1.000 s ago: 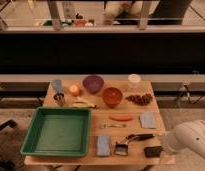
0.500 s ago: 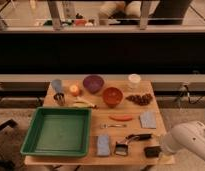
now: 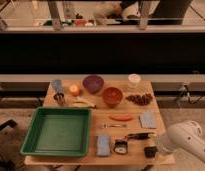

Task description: Place eraser in metal cup

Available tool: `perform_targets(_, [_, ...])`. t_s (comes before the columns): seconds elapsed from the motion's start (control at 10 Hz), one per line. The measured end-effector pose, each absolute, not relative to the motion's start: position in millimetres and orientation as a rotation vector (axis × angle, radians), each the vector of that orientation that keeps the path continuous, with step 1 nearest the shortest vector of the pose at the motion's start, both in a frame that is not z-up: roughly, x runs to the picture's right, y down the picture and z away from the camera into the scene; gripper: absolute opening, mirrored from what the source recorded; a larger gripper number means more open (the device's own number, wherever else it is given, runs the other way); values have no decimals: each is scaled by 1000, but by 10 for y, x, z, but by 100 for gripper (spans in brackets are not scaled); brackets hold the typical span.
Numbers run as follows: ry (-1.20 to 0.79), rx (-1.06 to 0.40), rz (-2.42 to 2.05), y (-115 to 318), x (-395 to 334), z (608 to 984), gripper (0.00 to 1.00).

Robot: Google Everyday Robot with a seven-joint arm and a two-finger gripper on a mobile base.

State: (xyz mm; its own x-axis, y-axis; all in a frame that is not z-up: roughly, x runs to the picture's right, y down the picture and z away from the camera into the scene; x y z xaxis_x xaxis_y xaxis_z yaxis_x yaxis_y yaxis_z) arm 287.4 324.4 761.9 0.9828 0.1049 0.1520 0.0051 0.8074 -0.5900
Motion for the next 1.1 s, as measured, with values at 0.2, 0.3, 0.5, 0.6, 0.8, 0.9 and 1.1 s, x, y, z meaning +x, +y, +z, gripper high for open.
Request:
perform_targets(0.2, [-184, -637, 52, 3270, 2903, 7667, 80])
perform_targets(0.3, [-181, -636, 53, 3274, 2919, 7662, 80])
perform_targets(0.5, [-181, -637, 51, 3266, 2905, 7671, 80])
perform_targets(0.6, [-180, -636, 50, 3265, 2906, 7667, 80])
perform_targets(0.8, [-150, -624, 43, 3205, 2921, 7558, 80])
perform_targets(0.9, [-125, -612, 46, 3157, 2975, 7428, 80])
perform_targets(1.1, [-98, -599, 43, 3083, 3004, 7281, 80])
